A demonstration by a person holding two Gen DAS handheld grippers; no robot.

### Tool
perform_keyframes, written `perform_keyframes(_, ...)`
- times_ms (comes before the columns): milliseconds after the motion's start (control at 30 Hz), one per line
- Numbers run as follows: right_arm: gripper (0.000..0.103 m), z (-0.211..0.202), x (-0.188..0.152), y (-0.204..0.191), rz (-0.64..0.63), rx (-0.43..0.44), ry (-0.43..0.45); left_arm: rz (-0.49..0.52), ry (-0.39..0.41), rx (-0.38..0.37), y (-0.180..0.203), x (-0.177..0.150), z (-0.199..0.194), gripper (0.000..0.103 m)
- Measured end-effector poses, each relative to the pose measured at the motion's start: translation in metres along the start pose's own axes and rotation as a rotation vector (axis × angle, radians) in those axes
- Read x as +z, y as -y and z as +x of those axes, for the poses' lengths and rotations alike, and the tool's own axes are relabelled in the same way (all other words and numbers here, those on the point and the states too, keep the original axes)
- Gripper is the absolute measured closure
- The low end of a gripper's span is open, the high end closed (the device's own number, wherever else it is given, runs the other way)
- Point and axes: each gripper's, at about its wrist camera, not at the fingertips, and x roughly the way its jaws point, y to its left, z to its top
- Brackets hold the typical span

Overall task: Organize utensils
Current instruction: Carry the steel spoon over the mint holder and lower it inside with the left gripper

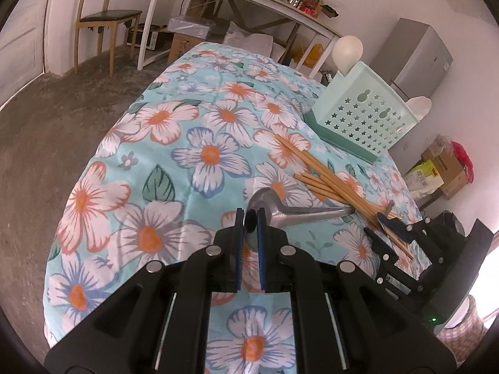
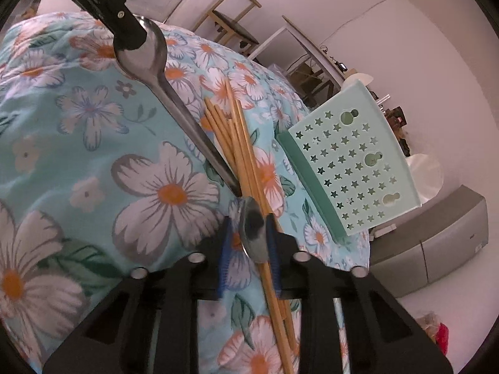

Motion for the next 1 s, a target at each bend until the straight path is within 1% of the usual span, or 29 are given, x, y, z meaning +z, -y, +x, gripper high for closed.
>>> perform_keyframes(33,0.095,-0.001,0.000,-0.002,-0.001,-0.014,0.010,0.001,0.002,0.001,0.000,0.000,-0.001,0.096)
perform_keyframes(133,0.096,-0.007,0.000,-0.003,0.010,-0.028,0.034,0.000,0.015,0.001,0.000,0.001,-0.004,0.097)
perform_keyframes(267,0.097,-0.017,0.000,0.006,0.063,-0.043,0.068,0.011,0.046,-0.009,0.002,0.003,-0.014,0.099)
perform_keyframes(367,0.098,-0.026,0.001,0.022,0.146,-0.043,0.097,0.030,0.069,-0.015,0.008,0.005,-0.022,0.100)
perform_keyframes(467,0.098,-0.039,-0.001,0.045,0.267,-0.029,0.131,0.065,0.120,-0.013,0.017,0.010,-0.037,0.101)
perform_keyframes(600,0.099,-0.048,-0.005,0.072,0.377,-0.018,0.161,0.099,0.185,-0.015,0.030,0.017,-0.056,0.101)
perform_keyframes(667,0.099,-0.052,-0.009,0.089,0.447,0.001,0.176,0.112,0.213,-0.024,0.036,0.021,-0.064,0.101)
perform_keyframes(867,0.099,-0.058,-0.023,0.125,0.587,0.025,0.214,0.146,0.288,-0.040,0.054,0.034,-0.083,0.101)
perform_keyframes(1000,0.099,-0.057,-0.031,0.145,0.656,0.046,0.238,0.157,0.335,-0.060,0.063,0.045,-0.095,0.101)
